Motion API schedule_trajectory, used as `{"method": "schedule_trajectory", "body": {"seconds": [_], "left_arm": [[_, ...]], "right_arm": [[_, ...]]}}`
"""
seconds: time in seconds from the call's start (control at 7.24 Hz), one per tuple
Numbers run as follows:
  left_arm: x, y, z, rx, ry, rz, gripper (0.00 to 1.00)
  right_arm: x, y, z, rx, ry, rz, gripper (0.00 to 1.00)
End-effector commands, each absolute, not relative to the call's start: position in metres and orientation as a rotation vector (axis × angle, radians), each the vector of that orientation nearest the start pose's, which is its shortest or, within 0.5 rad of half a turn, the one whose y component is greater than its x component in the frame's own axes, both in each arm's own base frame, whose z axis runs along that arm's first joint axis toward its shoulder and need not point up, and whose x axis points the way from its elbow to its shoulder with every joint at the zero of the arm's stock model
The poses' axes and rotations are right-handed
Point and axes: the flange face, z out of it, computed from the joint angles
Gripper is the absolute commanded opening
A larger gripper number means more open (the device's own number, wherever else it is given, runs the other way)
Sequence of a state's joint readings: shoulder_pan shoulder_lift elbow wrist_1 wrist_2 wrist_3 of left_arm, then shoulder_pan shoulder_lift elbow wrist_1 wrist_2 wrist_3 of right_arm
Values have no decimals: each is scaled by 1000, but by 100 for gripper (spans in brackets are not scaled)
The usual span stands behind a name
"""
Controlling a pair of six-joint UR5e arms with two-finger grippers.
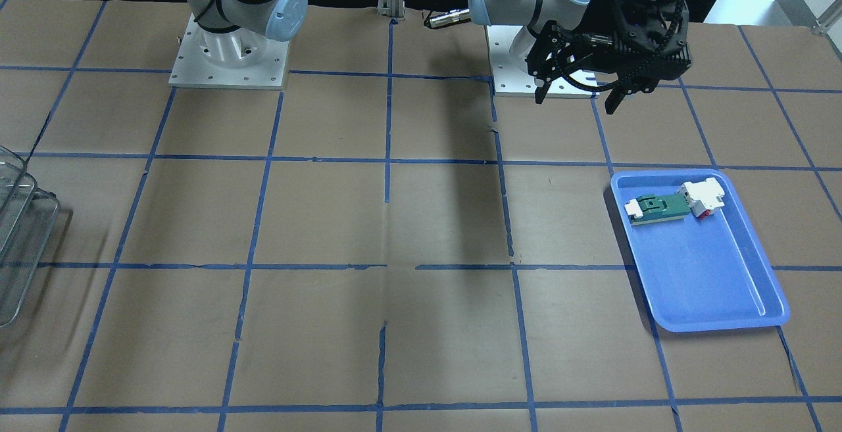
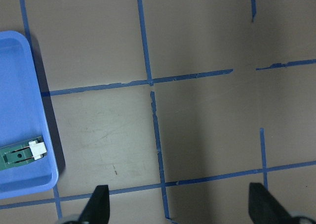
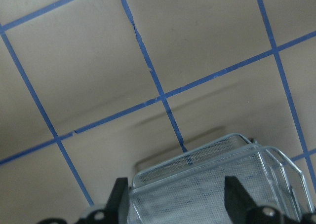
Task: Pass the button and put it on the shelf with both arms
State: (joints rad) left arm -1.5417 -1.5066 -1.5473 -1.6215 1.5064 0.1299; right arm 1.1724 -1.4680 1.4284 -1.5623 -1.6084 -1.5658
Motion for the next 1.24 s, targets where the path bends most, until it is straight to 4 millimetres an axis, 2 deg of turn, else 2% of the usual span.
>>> {"method": "schedule_trajectory", "body": {"seconds": [0.0,0.28,0.41,0.55,0.83,0.97,1.11], "left_arm": [[-125,-470,526,161,3196,-69,100],[-125,-472,526,159,3197,-82,100],[-125,-472,526,159,3197,-82,100],[-125,-472,526,160,3197,-84,100],[-125,-472,526,162,3197,-84,100],[-125,-472,526,159,3197,-82,100],[-125,-472,526,159,3197,-82,100]], "right_arm": [[25,-532,530,-1559,2797,-18,73],[109,-519,535,-1240,2942,-61,73],[142,-512,535,-1037,3012,-72,73],[159,-507,535,-842,3058,-81,75],[162,-508,538,-741,3051,-101,80],[165,-510,537,-621,3029,-112,80],[160,-512,535,-541,3059,-98,83]]}}
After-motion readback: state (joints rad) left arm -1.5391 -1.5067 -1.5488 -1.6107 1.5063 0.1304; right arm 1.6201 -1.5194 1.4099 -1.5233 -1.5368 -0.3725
